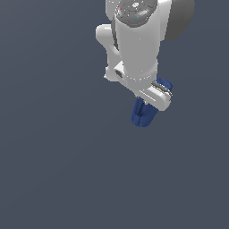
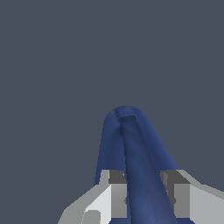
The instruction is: Pick up the object and move it to a goal position.
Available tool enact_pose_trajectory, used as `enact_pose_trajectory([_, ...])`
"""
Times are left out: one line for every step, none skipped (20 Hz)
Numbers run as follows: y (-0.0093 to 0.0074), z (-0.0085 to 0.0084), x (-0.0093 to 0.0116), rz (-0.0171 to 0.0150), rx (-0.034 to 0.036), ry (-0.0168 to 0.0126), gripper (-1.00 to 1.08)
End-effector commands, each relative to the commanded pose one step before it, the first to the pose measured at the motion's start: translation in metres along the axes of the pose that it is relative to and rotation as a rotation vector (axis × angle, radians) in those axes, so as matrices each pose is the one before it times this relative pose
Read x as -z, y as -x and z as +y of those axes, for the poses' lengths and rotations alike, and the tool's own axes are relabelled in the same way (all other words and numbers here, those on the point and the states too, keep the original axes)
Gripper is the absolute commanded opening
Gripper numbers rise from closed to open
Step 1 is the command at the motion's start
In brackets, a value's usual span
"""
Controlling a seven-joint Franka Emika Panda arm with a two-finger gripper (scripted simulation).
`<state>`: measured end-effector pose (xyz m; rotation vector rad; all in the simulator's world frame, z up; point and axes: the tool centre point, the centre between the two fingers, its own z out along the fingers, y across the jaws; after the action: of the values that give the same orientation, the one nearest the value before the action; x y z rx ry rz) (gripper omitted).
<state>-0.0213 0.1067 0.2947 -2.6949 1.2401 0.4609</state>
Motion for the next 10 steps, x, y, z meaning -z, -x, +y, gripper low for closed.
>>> enact_pose_trajectory([0.00126, -0.00119, 0.0016, 0.00078, -0.00146, -0.00172, -1.0])
enact_pose_trajectory([-0.00159, 0.00042, -0.00001, -0.00023, -0.00025, -0.0006, -1.0])
enact_pose_trajectory([-0.0019, 0.00038, -0.0004, 0.0, 0.0, 0.0, -1.0])
enact_pose_trajectory([-0.00125, 0.0003, -0.00027, 0.0, 0.0, 0.0, -1.0])
enact_pose_trajectory([-0.00044, 0.00011, -0.00009, 0.0, 0.0, 0.0, -1.0])
enact_pose_trajectory([0.00112, 0.00003, -0.00104, -0.00117, -0.00013, 0.00197, -1.0])
enact_pose_trajectory([0.00034, 0.00002, 0.00024, 0.0, 0.0, 0.0, -1.0])
enact_pose_trajectory([0.00102, 0.00007, 0.0007, 0.0, 0.0, 0.0, -1.0])
enact_pose_trajectory([0.0017, 0.00012, 0.00117, 0.0, 0.0, 0.0, -1.0])
enact_pose_trajectory([0.00238, 0.00018, 0.00163, 0.0, 0.0, 0.0, -1.0])
